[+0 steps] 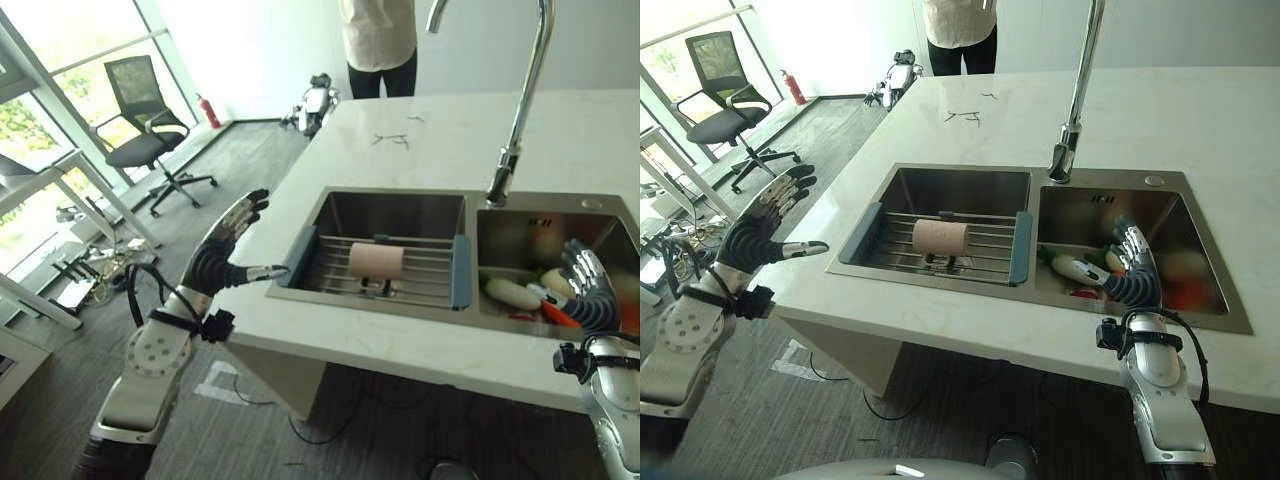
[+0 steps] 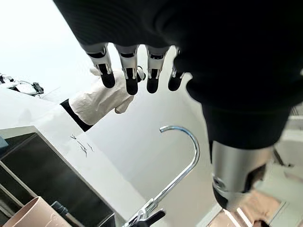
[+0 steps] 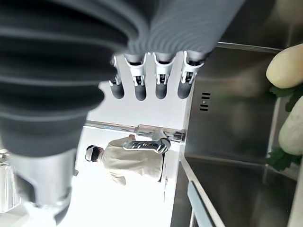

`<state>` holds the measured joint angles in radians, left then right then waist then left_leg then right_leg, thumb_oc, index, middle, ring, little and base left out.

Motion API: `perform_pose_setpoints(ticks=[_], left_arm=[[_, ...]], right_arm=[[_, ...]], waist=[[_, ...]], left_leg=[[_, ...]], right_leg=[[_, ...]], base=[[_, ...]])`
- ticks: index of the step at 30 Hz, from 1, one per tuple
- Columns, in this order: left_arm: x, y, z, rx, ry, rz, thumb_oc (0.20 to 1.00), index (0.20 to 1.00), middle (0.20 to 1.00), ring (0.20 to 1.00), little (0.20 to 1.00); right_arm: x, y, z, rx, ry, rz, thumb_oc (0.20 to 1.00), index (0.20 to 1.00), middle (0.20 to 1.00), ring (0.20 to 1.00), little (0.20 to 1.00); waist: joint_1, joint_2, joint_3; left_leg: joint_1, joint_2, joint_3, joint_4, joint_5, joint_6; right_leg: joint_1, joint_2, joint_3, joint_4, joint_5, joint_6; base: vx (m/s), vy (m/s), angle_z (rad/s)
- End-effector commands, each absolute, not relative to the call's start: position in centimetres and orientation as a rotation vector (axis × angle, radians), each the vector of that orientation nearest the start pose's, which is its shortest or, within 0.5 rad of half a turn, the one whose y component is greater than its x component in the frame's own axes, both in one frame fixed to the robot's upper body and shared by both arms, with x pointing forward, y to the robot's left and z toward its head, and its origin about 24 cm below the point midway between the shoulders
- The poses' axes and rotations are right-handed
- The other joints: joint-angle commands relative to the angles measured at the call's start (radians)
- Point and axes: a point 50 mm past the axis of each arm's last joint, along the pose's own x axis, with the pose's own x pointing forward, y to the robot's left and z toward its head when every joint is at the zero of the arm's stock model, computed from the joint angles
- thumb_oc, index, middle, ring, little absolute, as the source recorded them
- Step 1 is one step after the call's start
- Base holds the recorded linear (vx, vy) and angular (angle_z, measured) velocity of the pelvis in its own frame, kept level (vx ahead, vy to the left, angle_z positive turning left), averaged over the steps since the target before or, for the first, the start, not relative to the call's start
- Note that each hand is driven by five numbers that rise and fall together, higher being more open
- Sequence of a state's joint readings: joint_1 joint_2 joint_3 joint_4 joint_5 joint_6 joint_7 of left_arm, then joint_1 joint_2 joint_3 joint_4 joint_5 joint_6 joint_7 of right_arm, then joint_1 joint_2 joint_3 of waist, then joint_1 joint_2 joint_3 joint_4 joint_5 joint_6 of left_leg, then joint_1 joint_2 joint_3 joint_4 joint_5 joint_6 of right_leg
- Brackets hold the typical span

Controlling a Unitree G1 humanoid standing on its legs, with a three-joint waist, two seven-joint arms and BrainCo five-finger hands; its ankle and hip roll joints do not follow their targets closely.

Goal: Place the dishes in the dishwasher.

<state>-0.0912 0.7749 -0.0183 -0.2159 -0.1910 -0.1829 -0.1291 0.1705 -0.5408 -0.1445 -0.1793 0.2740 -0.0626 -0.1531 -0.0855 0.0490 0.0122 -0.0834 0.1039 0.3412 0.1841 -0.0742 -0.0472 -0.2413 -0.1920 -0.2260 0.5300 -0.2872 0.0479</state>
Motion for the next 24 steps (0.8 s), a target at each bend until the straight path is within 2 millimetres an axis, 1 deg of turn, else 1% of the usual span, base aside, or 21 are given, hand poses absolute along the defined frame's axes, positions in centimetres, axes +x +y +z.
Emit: perform_pose_setpoints(ticks=[1, 2, 3, 5, 6, 7, 12, 14, 15, 17, 18, 19, 22, 24], left_arm=[[26.3, 22.2, 20.1, 0.700, -0.523, -0.280, 1.000, 1.000, 1.000, 1.000, 1.000], [26.8, 22.3, 20.4, 0.710, -0.508, -0.280, 1.000, 1.000, 1.000, 1.000, 1.000], [26.9, 22.4, 20.5, 0.710, -0.506, -0.281, 1.000, 1.000, 1.000, 1.000, 1.000], [28.5, 22.7, 20.6, 0.698, -0.443, -0.323, 1.000, 1.000, 1.000, 1.000, 1.000], [29.4, 23.1, 20.4, 0.739, -0.394, -0.315, 1.000, 1.000, 1.000, 1.000, 1.000], [29.7, 23.5, 20.4, 0.753, -0.375, -0.311, 1.000, 1.000, 1.000, 1.000, 1.000], [31.3, 25.4, 18.5, 0.794, -0.190, -0.295, 1.000, 1.000, 1.000, 1.000, 1.000], [31.6, 26.0, 17.8, 0.823, -0.153, -0.279, 1.000, 1.000, 1.000, 1.000, 1.000], [31.7, 26.1, 17.5, 0.840, -0.134, -0.279, 1.000, 1.000, 1.000, 1.000, 1.000], [31.9, 26.4, 17.1, 0.878, -0.102, -0.278, 1.000, 1.000, 1.000, 1.000, 1.000], [32.0, 26.8, 16.7, 0.882, -0.068, -0.276, 1.000, 1.000, 1.000, 1.000, 1.000], [32.1, 27.0, 16.4, 0.888, -0.052, -0.276, 1.000, 1.000, 1.000, 1.000, 1.000], [32.3, 27.5, 15.7, 0.918, 0.007, -0.282, 1.000, 1.000, 1.000, 1.000, 1.000], [32.4, 28.3, 14.8, 0.956, 0.075, -0.281, 1.000, 1.000, 1.000, 1.000, 1.000]], right_arm=[[23.3, -26.7, 13.2, -0.288, -0.302, -0.184, 1.000, 1.000, 1.000, 1.000, 1.000], [23.5, -26.7, 13.2, -0.293, -0.299, -0.171, 1.000, 1.000, 1.000, 1.000, 1.000], [23.5, -26.7, 13.2, -0.293, -0.300, -0.170, 1.000, 1.000, 1.000, 1.000, 1.000], [23.7, -26.6, 13.1, -0.315, -0.288, -0.128, 1.000, 1.000, 1.000, 1.000, 1.000], [23.7, -26.8, 13.2, -0.328, -0.279, -0.106, 1.000, 1.000, 1.000, 1.000, 1.000], [23.7, -27.0, 13.2, -0.332, -0.276, -0.098, 1.000, 1.000, 1.000, 1.000, 1.000], [23.6, -27.4, 13.4, -0.356, -0.263, -0.069, 1.000, 1.000, 1.000, 1.000, 1.000], [23.6, -27.5, 13.4, -0.366, -0.260, -0.056, 1.000, 1.000, 1.000, 1.000, 1.000], [23.6, -27.6, 13.4, -0.372, -0.257, -0.053, 1.000, 1.000, 1.000, 1.000, 1.000], [23.5, -27.7, 13.4, -0.387, -0.254, -0.042, 1.000, 1.000, 1.000, 1.000, 1.000], [23.5, -27.8, 13.6, -0.402, -0.253, -0.031, 1.000, 1.000, 1.000, 1.000, 1.000], [23.5, -27.9, 13.5, -0.409, -0.249, -0.028, 1.000, 1.000, 1.000, 1.000, 1.000], [23.5, -28.1, 13.7, -0.422, -0.248, -0.017, 1.000, 1.000, 1.000, 1.000, 1.000], [23.4, -28.3, 13.9, -0.441, -0.248, -0.004, 1.000, 1.000, 1.000, 1.000, 1.000]], waist=[[-0.057, -0.013, 0.020], [-0.067, -0.008, 0.018], [-0.067, -0.008, 0.018], [-0.096, 0.006, 0.010], [-0.114, 0.012, 0.006], [-0.120, 0.014, 0.004], [-0.154, 0.022, -0.003], [-0.165, 0.024, -0.005], [-0.168, 0.027, -0.008], [-0.175, 0.028, -0.008], [-0.184, 0.025, -0.005], [-0.187, 0.030, -0.008], [-0.197, 0.032, -0.007], [-0.209, 0.033, -0.007]], left_leg=[[-0.008, 0.097, -0.027, 0.116, -0.114, -0.031], [-0.005, 0.097, -0.023, 0.116, -0.115, -0.030], [-0.004, 0.097, -0.023, 0.116, -0.116, -0.030], [0.006, 0.100, 0.000, 0.116, -0.120, -0.029], [0.013, 0.100, 0.013, 0.116, -0.124, -0.028], [0.016, 0.100, 0.018, 0.116, -0.126, -0.027], [0.027, 0.099, 0.043, 0.116, -0.133, -0.022], [0.032, 0.098, 0.051, 0.116, -0.135, -0.020], [0.044, 0.092, 0.038, 0.116, -0.161, -0.025], [0.050, 0.091, 0.045, 0.116, -0.163, -0.023], [0.043, 0.095, 0.065, 0.116, -0.142, -0.016], [0.057, 0.089, 0.054, 0.116, -0.170, -0.021], [0.064, 0.087, 0.060, 0.116, -0.174, -0.019], [0.071, 0.085, 0.070, 0.116, -0.178, -0.015]], right_leg=[[0.113, -0.014, -0.017, -0.230, 0.136, 0.120], [0.112, -0.009, -0.009, -0.230, 0.134, 0.120], [0.112, -0.008, -0.007, -0.230, 0.133, 0.120], [0.108, 0.002, 0.016, -0.230, 0.133, 0.119], [0.105, 0.006, 0.028, -0.230, 0.134, 0.120], [0.104, 0.008, 0.033, -0.230, 0.134, 0.120], [0.097, 0.017, 0.060, -0.230, 0.137, 0.121], [0.094, 0.021, 0.069, -0.230, 0.138, 0.122], [0.106, 0.020, 0.079, -0.230, 0.118, 0.132], [0.107, 0.022, 0.085, -0.230, 0.119, 0.133], [0.096, 0.025, 0.084, -0.230, 0.138, 0.125], [0.108, 0.024, 0.094, -0.230, 0.117, 0.137], [0.108, 0.028, 0.103, -0.230, 0.117, 0.139], [0.107, 0.031, 0.113, -0.230, 0.120, 0.141]], base=[[0.03, 0.001, -0.03], [0.02, 0.003, -0.04], [0.03, 0.013, -0.07], [0.06, 0.052, -0.30], [0.07, 0.062, -0.44], [0.05, 0.044, -0.41], [0.03, 0.032, -0.25], [0.06, 0.048, -0.16], [0.11, 0.068, -0.14], [0.02, 0.035, -0.20], [0.02, 0.051, -0.12], [0.02, 0.048, -0.08], [0.04, 0.051, -0.06], [0.01, 0.039, -0.04]])
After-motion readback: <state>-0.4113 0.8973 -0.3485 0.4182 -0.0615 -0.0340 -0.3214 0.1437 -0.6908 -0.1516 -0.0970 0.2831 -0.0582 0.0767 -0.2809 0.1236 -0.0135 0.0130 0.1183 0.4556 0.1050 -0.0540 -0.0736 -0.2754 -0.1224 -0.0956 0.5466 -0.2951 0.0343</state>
